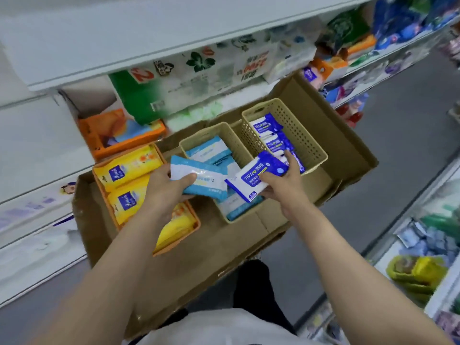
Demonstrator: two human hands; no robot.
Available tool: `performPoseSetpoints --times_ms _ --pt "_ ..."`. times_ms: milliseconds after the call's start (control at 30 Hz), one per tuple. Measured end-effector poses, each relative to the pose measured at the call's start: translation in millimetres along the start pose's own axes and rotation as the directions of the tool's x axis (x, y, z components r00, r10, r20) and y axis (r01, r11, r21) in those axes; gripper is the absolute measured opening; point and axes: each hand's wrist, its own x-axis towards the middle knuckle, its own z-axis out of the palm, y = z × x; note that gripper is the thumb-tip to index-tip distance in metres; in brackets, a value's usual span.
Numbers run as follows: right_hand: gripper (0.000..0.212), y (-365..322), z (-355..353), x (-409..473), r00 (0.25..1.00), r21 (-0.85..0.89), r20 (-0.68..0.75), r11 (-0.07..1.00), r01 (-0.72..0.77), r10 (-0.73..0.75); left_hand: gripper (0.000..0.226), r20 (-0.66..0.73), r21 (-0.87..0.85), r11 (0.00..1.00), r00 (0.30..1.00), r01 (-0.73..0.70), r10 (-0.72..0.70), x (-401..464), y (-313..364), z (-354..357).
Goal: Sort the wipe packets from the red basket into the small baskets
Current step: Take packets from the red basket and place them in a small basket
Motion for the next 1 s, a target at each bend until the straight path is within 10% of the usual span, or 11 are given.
performPoseSetpoints --times_ms 233,667,1000 --pt "0.028 -56 -61 118 0.981 -0.206 0.189 0.979 0.005 0.035 0.036 -0.268 -0.174 0.984 0.960 0.030 -0.077 18 3 117" --pt "0.051 -81 -116 241 0.981 -0.481 0.166 0.861 0.167 -0.097 0.035 -0.423 -0.278 0.954 0.877 0.114 -0.228 31 -4 185" --pt "0.040 -78 -108 283 0.951 -0.635 0.266 0.771 0.048 0.159 0.032 -0.443 -0.280 0.954 0.866 0.110 -0.230 57 0 207"
